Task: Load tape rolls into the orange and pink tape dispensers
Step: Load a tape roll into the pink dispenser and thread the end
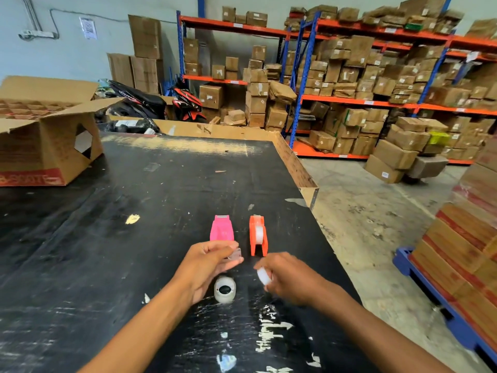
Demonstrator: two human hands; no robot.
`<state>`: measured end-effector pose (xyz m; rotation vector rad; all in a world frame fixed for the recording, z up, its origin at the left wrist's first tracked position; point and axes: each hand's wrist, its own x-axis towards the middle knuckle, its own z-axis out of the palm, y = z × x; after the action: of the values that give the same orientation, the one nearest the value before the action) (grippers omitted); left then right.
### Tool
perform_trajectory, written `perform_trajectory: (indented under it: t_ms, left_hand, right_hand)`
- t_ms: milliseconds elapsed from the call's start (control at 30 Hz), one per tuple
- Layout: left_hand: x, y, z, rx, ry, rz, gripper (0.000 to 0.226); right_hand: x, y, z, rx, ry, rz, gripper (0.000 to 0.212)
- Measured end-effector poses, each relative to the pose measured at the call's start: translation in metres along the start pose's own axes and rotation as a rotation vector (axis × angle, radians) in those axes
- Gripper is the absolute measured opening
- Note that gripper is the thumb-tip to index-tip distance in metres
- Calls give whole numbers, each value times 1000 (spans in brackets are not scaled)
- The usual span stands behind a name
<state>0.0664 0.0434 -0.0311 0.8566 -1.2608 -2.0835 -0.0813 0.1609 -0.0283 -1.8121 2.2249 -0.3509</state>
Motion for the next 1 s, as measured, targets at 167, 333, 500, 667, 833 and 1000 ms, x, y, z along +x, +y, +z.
perform_trajectory:
  t_ms: [167, 333, 500, 667, 833, 1000]
  left_hand:
    - [-9, 2, -11, 14, -10, 8, 12]
    - [-18, 1, -22, 26, -11, 3, 9]
    - [-25, 1, -34, -44, 45, 85, 11]
    - [-30, 0, -46, -85, 73, 98, 13]
    - [-34, 0, -57, -68, 114, 132, 12]
    - [-33, 1, -55, -84, 94, 175, 25]
  right_hand:
    - [-1, -3, 2, -120, -208, -74, 47]
    - [8, -9, -14, 95, -234, -23, 34]
    - [24, -40, 5, -1, -90, -60, 49]
    - [38, -63, 36, -119, -13, -46, 46]
    - [40, -56, 21, 614, 47, 74, 49]
    - [34, -49, 2, 912, 110, -8, 50]
